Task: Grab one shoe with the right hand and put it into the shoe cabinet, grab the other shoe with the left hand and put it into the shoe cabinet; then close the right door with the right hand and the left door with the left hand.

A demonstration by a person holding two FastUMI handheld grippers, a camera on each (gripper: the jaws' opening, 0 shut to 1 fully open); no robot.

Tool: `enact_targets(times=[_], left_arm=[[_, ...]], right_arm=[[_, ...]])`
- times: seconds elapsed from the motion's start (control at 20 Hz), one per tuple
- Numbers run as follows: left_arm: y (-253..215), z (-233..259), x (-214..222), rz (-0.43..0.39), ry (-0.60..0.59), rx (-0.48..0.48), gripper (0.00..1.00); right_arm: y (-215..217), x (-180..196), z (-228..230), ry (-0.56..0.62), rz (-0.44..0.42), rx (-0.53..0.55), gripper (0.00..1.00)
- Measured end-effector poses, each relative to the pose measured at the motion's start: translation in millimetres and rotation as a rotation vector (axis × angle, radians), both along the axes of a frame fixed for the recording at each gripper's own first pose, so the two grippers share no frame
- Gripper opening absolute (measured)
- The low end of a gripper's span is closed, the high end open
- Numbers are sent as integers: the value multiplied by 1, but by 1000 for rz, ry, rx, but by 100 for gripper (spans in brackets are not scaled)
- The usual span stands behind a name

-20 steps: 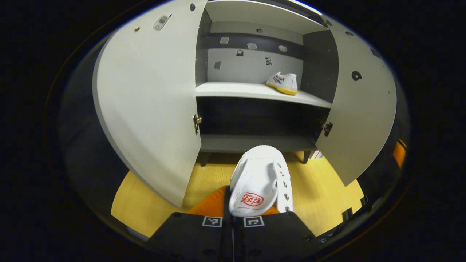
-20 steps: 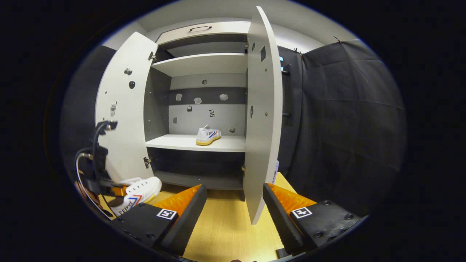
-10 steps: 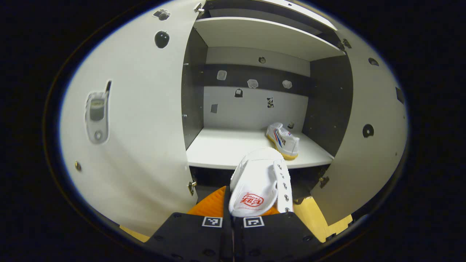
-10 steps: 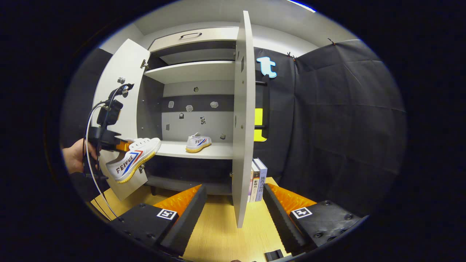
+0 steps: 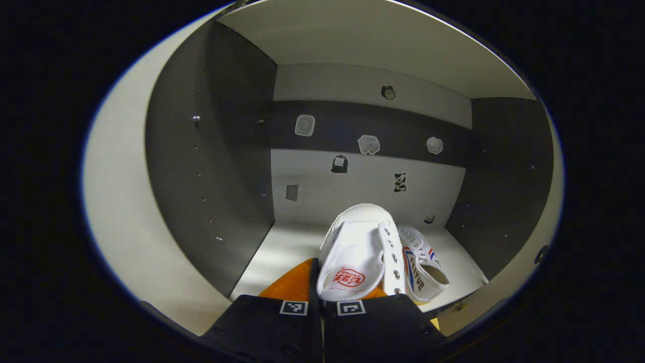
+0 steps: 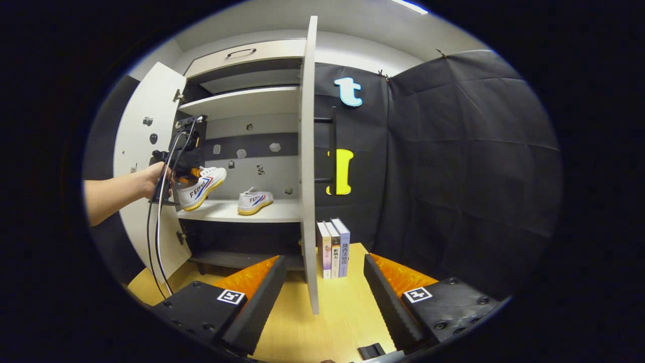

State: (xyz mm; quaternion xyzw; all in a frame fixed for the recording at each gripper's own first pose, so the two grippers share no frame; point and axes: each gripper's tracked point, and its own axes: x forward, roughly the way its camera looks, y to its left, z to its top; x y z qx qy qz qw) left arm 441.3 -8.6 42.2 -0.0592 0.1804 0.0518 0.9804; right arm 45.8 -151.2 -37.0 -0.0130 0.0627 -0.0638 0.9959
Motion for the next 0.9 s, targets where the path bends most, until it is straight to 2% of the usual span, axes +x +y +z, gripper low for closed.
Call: enact_targets(times=[0.2, 0.4, 0.65, 0.75, 0.8, 0.9], left_arm=[[10, -23, 47, 23, 89, 22, 7], [15, -47, 79, 59, 188, 59, 7], [10, -70, 88, 53, 266, 113, 10], [5, -77, 82, 55, 287, 78, 16], [4, -76, 81, 45, 269, 75, 22], [5, -69, 70, 28, 257, 96, 24]], right_arm=[[-26, -1, 5, -15, -79, 2, 98], [-38, -6, 0, -6, -123, 51, 98], [-30, -6, 2, -13, -96, 35, 98], [-23, -4, 4, -18, -71, 29, 99], [-19, -2, 5, -22, -60, 27, 99], [-11, 5, 10, -29, -38, 25, 99]])
